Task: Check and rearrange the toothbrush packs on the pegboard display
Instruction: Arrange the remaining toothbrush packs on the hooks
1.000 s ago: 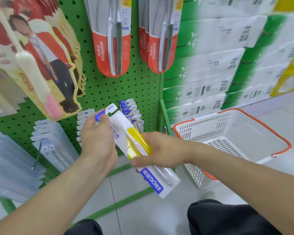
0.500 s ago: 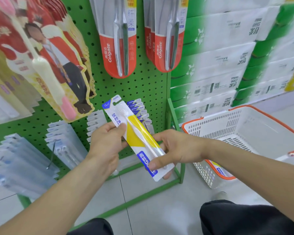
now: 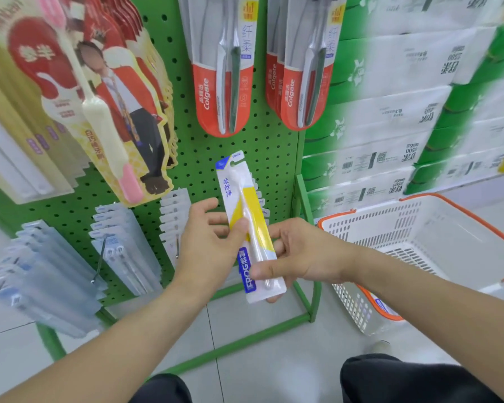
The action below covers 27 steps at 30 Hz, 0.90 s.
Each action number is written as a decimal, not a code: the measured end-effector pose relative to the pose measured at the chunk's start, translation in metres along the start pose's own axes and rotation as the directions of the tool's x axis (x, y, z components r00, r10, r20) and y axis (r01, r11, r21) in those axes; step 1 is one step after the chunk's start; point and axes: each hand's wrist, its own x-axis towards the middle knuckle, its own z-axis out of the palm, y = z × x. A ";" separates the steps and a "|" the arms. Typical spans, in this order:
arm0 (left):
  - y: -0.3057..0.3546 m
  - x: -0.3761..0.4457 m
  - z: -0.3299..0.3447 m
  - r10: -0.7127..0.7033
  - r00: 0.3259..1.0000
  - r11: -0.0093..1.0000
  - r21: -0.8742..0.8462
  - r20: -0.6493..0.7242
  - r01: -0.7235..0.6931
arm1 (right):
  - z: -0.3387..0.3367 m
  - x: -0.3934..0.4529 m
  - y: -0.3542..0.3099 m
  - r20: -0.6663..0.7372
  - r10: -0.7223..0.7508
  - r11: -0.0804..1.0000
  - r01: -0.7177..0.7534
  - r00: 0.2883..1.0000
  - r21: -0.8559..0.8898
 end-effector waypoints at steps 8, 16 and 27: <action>0.019 -0.021 0.006 0.155 0.965 0.937 0.278 0.210 -0.211 | 0.029 0.006 -0.007 -0.355 -0.323 0.751 0.010 0.877 -0.660; 0.012 -0.009 -0.006 -0.145 0.962 0.977 -0.123 0.232 0.177 | 0.017 0.001 -0.006 -0.342 -0.193 0.842 -0.024 0.919 -0.539; 0.006 -0.009 -0.009 -0.211 0.870 0.957 -0.088 0.447 0.277 | 0.002 0.008 0.005 -0.472 -0.154 0.938 -0.021 0.868 -0.345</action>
